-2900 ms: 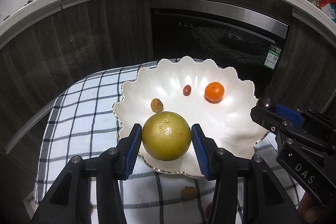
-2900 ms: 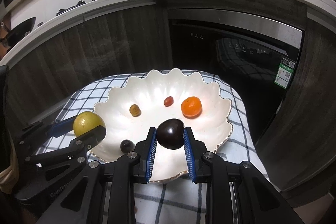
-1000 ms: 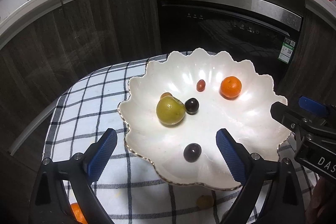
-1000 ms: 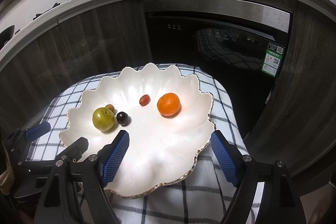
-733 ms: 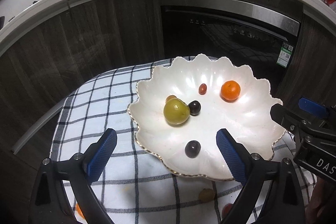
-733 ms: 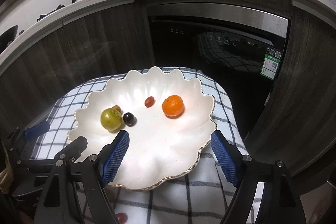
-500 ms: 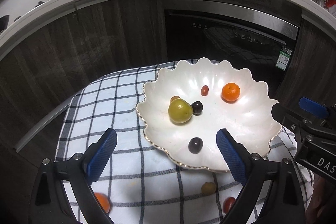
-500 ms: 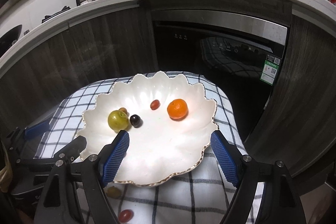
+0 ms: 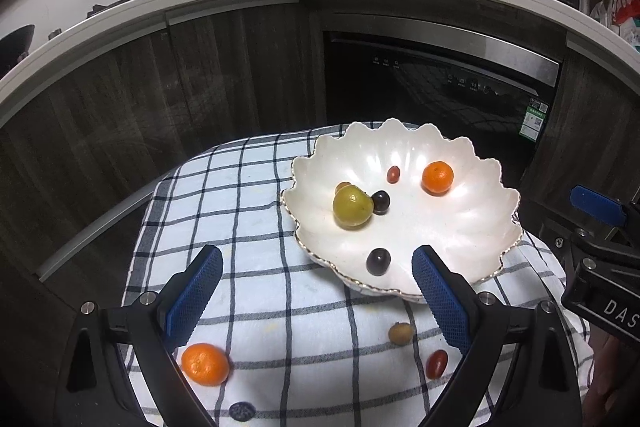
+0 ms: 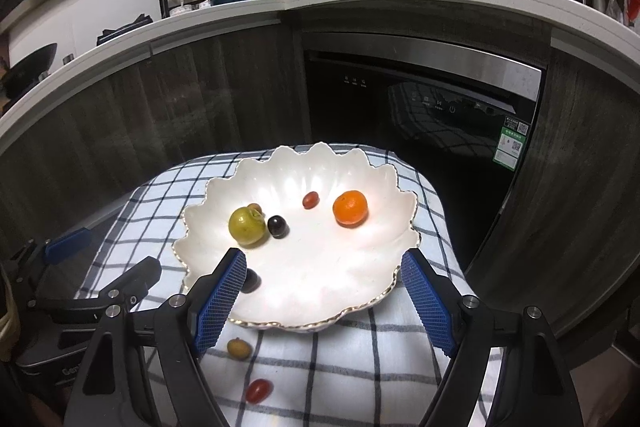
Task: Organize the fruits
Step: 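Withdraw both open grippers from the bowl back toward the loose fruits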
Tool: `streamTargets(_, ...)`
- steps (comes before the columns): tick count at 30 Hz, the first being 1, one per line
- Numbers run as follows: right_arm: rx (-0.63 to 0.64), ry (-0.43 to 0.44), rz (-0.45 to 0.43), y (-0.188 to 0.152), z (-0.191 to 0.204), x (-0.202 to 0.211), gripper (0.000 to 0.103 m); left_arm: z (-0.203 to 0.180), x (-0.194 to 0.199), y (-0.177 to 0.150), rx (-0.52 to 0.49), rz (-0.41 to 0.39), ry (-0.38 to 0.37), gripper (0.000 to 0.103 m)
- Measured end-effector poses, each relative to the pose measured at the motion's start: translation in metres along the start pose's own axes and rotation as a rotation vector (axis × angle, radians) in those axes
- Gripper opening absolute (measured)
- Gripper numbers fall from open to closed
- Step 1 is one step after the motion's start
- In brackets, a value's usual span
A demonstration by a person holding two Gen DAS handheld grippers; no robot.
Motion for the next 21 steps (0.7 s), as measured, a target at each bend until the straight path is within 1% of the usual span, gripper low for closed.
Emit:
streamTargets(9, 0.015, 0.006, -0.016, -0.003, 0.01, 0.016, 0.081, 0.011, 0.018, -0.011, 0.009, -0.012, 0.012, 0.097)
streamTargets(21, 0.043, 0.02, -0.025, -0.013, 0.026, 0.03, 0.081, 0.025, 0.032, -0.029, 0.02, -0.009, 0.024, 0.097)
Point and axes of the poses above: each gripper's, at about its wrist camera, not at the fingertips, and x roughly against the way its jaws point, z to its left, y to its top, the point moved 10 cm from there along -x, roughly the way its jaws point, and after that the axes turned 5 degrees about y, right-handed, at the moved point
